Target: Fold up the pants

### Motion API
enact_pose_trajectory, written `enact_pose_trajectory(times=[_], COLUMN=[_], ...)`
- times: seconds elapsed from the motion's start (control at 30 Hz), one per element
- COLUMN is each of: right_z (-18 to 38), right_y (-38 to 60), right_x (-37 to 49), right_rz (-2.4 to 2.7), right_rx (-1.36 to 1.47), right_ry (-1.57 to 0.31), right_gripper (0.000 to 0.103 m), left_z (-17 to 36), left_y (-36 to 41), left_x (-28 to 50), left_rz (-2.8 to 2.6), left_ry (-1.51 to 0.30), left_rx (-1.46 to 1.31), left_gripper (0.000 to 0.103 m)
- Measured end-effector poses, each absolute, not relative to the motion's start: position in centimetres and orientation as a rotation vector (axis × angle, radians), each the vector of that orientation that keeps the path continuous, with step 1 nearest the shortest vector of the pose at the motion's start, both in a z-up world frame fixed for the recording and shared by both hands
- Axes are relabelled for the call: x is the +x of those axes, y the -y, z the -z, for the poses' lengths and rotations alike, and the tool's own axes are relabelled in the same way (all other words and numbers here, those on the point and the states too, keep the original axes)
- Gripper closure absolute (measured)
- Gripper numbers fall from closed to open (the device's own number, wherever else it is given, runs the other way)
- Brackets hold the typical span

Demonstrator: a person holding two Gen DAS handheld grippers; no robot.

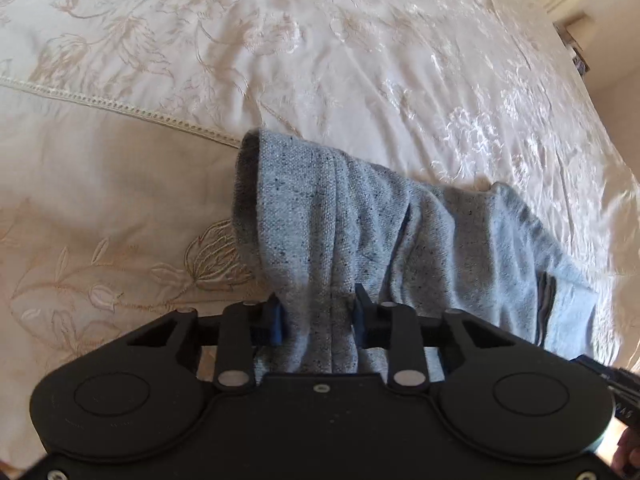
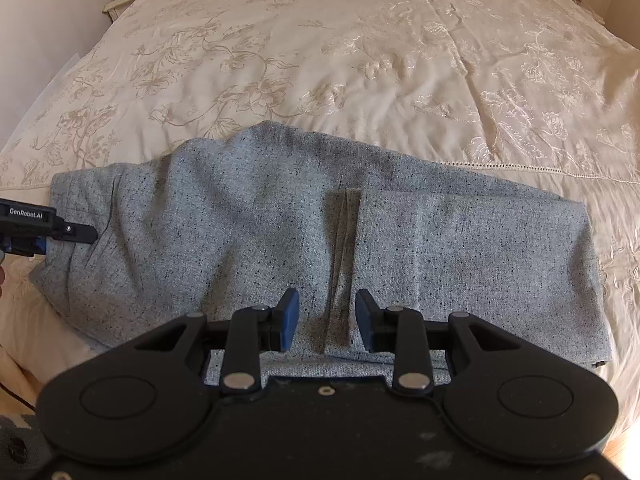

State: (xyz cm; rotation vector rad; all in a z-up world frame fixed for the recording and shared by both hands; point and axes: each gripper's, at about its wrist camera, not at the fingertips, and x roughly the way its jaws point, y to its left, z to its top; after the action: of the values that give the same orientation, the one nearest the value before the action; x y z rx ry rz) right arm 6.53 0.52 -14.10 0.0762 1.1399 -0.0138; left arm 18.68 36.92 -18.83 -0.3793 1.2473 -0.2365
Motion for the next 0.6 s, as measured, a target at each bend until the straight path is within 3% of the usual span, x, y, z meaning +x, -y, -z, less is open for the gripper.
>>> enact_pose_trajectory(times=[0.27,0.47,0.6], right_z=[14.8,15.4,15.4], right_y=[3.5,8.8,14.4], right_x=[5.9,5.2,4.8], right_rz=[0.005,-0.044,-0.065], right_rx=[0.157,0.198,0.237], right_ry=[-1.152,-1.145,-1.128], right_gripper=[0.070,0.070,0.070], left_z=[9.0,3.4,3.1], left_y=[-30.5,-19.4,-10.6], left_x=[15.9,14.7,13.9], left_rz=[0.229,0.295,0.355], left_ry=[-1.064,-0.975,-0.966], left_rx=[-0.278,-0.190,-0.123], left_gripper=[0.080,0.080,0.080])
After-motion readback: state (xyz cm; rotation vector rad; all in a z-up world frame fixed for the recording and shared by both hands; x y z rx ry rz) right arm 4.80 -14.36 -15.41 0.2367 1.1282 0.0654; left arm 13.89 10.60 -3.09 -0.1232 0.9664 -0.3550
